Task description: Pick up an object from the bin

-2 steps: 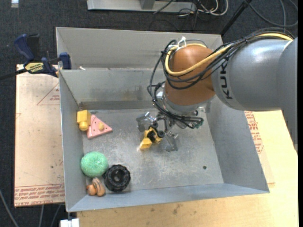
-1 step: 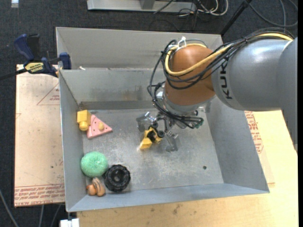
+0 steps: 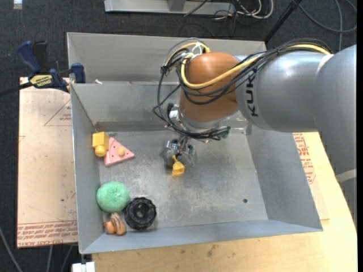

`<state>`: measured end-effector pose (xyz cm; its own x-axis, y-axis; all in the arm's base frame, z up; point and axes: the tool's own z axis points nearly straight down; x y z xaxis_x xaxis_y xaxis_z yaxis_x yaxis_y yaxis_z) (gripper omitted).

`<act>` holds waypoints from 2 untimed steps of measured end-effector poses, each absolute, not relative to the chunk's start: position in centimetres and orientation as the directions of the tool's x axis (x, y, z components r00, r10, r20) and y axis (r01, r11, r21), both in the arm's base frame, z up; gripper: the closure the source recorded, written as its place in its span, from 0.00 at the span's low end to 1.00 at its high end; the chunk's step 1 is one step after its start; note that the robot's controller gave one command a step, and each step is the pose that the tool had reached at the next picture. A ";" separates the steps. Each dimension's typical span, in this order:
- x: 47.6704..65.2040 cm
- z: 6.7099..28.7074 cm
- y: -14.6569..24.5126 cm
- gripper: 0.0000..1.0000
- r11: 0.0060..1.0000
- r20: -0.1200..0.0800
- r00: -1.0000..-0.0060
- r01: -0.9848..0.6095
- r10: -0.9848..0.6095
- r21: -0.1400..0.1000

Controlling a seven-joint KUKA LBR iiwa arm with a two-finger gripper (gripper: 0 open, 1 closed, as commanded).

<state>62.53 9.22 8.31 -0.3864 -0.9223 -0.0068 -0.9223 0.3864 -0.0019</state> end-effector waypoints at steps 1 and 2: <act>62.5 8.3 9.2 1.00 0.386 -0.007 -0.386 -0.922 -0.922 -0.002; 62.5 8.3 9.2 1.00 0.386 -0.007 -0.386 -0.922 -0.922 -0.002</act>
Offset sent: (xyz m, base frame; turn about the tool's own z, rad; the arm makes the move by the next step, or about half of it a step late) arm 0.0000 0.0000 0.0000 0.0000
